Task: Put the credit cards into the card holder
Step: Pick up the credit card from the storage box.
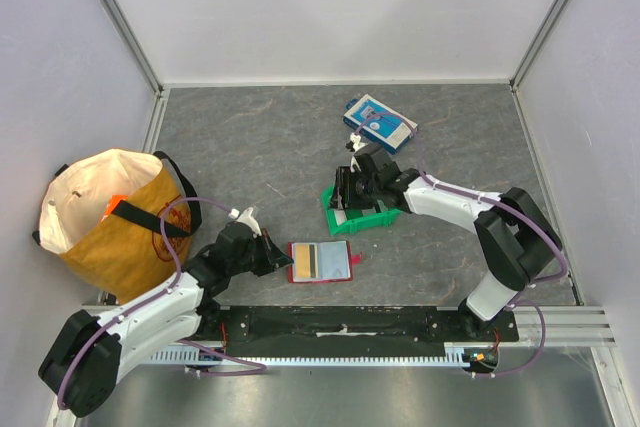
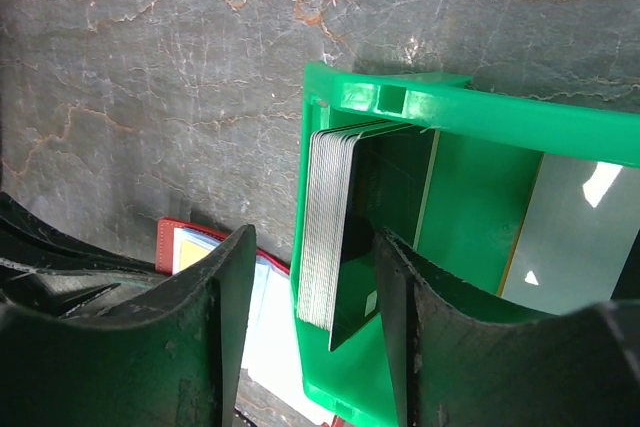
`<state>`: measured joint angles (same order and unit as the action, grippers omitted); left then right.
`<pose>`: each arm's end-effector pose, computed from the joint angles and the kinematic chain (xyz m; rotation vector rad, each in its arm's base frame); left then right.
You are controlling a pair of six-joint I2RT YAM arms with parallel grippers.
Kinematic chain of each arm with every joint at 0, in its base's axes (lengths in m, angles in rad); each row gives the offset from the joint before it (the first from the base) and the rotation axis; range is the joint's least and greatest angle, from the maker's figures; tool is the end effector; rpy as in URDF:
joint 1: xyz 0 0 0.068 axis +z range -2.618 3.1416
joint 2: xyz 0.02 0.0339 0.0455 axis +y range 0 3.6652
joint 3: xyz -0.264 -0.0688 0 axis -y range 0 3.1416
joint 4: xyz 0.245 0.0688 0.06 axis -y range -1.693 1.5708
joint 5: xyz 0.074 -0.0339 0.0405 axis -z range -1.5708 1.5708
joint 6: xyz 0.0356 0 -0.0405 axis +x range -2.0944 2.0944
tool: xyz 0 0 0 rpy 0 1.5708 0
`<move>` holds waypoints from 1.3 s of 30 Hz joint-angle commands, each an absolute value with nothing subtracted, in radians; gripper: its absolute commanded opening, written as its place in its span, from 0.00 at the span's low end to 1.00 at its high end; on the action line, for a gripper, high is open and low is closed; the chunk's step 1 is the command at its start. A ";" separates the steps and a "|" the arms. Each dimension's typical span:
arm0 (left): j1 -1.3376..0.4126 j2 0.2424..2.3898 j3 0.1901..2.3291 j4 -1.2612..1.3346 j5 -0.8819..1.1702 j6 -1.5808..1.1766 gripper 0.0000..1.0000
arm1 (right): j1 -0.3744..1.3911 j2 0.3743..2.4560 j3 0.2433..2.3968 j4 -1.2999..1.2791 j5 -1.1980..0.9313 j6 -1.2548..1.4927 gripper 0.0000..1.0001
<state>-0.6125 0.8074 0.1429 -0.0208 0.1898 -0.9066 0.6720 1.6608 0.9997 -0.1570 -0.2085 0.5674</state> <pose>0.1203 -0.0927 0.1314 -0.2495 2.4385 -0.9685 0.2680 0.2226 0.1939 -0.2367 2.5208 0.7961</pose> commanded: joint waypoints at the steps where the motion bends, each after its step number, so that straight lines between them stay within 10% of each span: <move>1: -0.611 0.810 0.140 -0.005 0.198 -0.868 0.02 | 0.675 1.615 1.045 -0.163 -0.206 0.565 0.55; 39: -0.611 0.815 0.135 0.023 0.198 -0.867 0.02 | 0.678 1.692 1.106 -0.279 -0.054 0.511 0.00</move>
